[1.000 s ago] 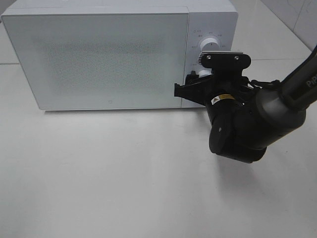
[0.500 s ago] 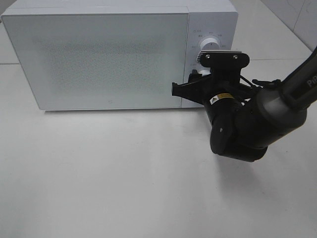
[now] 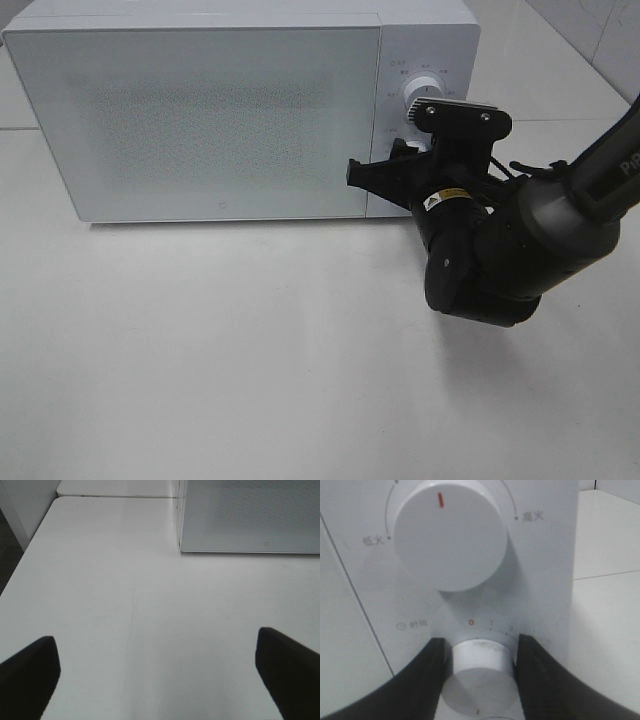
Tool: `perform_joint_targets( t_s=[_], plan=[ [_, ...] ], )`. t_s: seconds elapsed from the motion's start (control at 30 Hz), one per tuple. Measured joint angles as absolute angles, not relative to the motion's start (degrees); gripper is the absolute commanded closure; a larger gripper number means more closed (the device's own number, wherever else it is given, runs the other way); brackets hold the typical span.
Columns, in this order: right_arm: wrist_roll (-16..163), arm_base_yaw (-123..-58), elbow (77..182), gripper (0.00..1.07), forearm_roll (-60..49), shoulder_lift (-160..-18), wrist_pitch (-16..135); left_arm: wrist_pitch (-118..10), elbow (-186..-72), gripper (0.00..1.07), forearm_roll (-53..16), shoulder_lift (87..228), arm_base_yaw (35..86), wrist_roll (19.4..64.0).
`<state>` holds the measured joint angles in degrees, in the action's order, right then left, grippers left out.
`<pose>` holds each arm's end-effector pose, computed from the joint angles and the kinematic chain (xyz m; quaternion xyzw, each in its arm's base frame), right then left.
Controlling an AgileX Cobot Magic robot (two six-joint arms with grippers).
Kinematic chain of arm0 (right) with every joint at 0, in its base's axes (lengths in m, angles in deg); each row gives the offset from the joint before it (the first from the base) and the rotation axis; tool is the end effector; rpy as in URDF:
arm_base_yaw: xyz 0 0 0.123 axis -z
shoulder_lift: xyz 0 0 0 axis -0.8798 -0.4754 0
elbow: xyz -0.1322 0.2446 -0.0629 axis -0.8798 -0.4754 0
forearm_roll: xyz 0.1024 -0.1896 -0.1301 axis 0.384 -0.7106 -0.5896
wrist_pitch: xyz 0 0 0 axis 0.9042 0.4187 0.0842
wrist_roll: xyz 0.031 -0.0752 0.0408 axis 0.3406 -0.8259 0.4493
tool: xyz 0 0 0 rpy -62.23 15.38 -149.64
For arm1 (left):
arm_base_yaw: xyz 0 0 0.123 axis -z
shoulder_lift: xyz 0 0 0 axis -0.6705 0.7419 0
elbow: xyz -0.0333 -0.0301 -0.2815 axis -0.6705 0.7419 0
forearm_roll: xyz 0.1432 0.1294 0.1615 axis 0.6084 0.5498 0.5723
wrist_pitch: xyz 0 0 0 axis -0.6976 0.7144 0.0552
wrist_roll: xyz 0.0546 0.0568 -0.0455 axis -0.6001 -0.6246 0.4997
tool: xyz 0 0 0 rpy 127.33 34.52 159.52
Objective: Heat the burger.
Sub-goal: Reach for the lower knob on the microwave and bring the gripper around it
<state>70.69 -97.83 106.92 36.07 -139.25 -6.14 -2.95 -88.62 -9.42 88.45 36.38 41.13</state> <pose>0.3183 0.1623 0.1200 0.0608 0.7307 0.0246 0.6796 -0.0084 -0.0087 0.2813 -0.0072 0.8515 -0.0023 0.5243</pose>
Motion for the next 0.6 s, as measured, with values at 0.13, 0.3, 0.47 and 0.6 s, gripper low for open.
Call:
perform_joint_targets(
  t_s=[0.13, 0.3, 0.47, 0.6],
  plan=[
    [73.39, -97.83, 106.92, 0.98, 36.19, -139.25, -6.14, -2.95, -88.62, 0.07, -9.42, 88.45, 36.38, 41.13],
    [81.75, -97.83, 106.86, 0.98, 36.42, -139.25, -6.25, -2.95, -88.62, 0.07, -9.42, 88.45, 36.38, 41.13],
    [88.68, -97.83, 106.75, 0.98, 36.53, -139.25, -6.31, -2.95, -88.62, 0.07, -9.42, 88.45, 36.38, 41.13],
    [98.25, -97.83, 106.52, 0.98, 36.59, -139.25, -6.37, -2.95, -88.62, 0.07, -9.42, 88.45, 36.38, 41.13]
  ],
)
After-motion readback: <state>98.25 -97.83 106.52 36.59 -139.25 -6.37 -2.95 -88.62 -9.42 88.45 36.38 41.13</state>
